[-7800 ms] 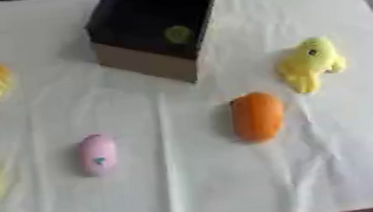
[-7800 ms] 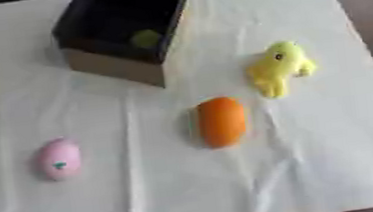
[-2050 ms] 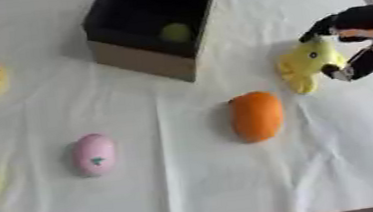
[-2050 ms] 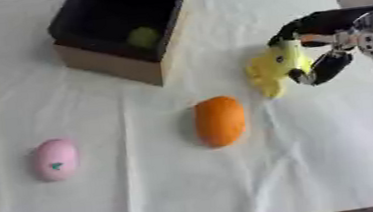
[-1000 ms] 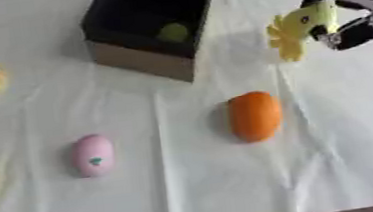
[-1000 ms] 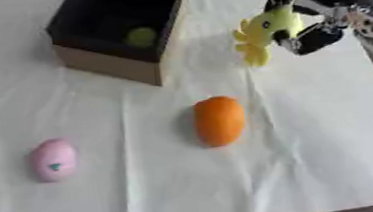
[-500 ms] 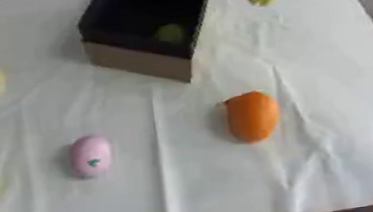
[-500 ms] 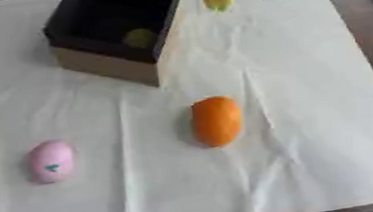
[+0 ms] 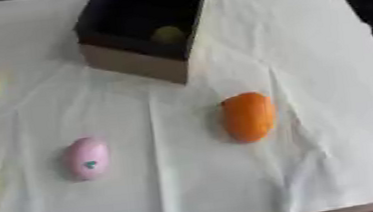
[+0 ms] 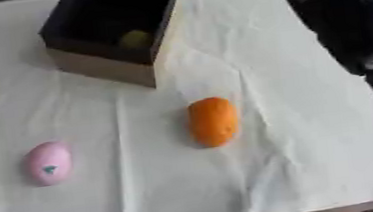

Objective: Pick up objects on the table and place them in the box.

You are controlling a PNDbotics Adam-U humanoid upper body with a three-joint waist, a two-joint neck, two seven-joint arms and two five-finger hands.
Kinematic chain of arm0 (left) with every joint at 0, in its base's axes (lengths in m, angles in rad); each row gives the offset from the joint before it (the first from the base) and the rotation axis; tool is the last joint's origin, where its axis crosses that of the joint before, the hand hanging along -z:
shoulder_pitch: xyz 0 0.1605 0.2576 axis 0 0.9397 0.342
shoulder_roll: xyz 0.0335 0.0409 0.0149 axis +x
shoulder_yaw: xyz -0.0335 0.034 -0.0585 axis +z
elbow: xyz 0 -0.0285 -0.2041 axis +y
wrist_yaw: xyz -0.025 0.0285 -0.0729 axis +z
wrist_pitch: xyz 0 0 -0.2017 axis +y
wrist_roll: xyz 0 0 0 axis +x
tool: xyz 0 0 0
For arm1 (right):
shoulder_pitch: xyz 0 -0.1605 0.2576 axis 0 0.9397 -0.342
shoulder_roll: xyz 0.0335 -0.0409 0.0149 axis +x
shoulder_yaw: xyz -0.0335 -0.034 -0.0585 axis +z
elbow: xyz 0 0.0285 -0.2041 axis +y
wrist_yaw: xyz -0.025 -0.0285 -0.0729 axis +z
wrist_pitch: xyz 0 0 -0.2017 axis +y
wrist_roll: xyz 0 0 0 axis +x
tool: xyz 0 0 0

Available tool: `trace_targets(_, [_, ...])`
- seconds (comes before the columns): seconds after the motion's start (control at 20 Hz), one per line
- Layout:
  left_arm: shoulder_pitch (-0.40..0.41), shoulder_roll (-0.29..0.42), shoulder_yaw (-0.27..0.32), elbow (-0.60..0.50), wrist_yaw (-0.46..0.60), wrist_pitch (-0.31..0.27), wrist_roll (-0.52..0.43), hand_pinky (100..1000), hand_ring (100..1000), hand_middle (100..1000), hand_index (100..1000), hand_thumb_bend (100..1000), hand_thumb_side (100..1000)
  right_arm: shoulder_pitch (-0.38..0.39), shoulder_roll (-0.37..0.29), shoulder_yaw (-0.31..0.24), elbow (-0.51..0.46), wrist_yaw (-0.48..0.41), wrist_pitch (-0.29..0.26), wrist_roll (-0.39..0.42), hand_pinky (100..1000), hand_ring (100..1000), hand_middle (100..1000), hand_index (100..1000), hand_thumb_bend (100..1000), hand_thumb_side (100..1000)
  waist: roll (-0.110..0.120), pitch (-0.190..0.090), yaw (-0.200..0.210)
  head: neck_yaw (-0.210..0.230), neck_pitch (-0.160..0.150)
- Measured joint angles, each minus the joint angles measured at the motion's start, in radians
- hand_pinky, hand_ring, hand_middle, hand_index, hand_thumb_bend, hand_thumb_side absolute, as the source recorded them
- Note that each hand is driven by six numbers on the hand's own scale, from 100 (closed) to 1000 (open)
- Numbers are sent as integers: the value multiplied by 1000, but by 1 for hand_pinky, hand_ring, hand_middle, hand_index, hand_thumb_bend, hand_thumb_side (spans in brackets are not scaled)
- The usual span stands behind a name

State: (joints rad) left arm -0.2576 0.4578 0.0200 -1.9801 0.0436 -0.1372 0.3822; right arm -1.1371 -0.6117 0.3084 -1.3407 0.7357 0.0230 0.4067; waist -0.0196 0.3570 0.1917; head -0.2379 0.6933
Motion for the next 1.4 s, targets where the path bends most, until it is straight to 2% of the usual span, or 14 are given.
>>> trace_targets(0.35, [-9,0,-8,0,-8,-3,-4,763,824,770,863,422,784,-42,108,-1,176,90,-30,-46,797,684,509,497,100,100,0,0,14,-13,-1])
trace_targets(0.65, [-10,0,-11,0,-8,-4,-6,762,823,770,863,424,784,-42,145,1,264,144,-53,-52,810,746,602,633,100,100,0,0,19,-14,-1])
trace_targets(0.75, [-10,0,-11,0,-8,-4,-6,761,823,770,863,424,784,-42,149,2,276,156,-61,-47,821,787,689,719,100,100,0,0,19,-14,-1])
trace_targets(0.8, [-10,-1,-11,0,-8,-4,-6,761,823,770,863,424,784,-41,150,3,280,161,-65,-43,842,850,784,802,100,257,0,0,19,-14,-1])
trace_targets(0.85, [-10,-1,-11,0,-8,-4,-6,761,823,770,863,424,784,-41,151,3,282,164,-68,-41,851,875,818,834,100,319,0,0,19,-14,-1])
trace_targets(0.9, [-10,-1,-11,0,-8,-3,-6,761,824,770,863,425,783,-41,151,3,283,169,-70,-40,876,932,884,892,100,443,0,0,19,-14,-1])
trace_targets(0.95, [-10,-1,-11,0,-8,-3,-7,761,823,770,863,425,783,-41,151,3,283,175,-70,-40,880,944,897,903,100,465,0,0,19,-13,-1])
trace_targets(1.0, [-10,-1,-11,0,-7,-3,-7,760,823,770,863,426,783,-41,151,3,283,181,-68,-41,883,950,900,910,100,524,0,0,19,-12,-1])
trace_targets(1.4, [-10,-1,-11,0,-3,-3,-7,760,824,770,863,429,781,-41,151,-2,278,214,-47,-61,890,947,902,921,100,487,0,-4,18,-11,0])
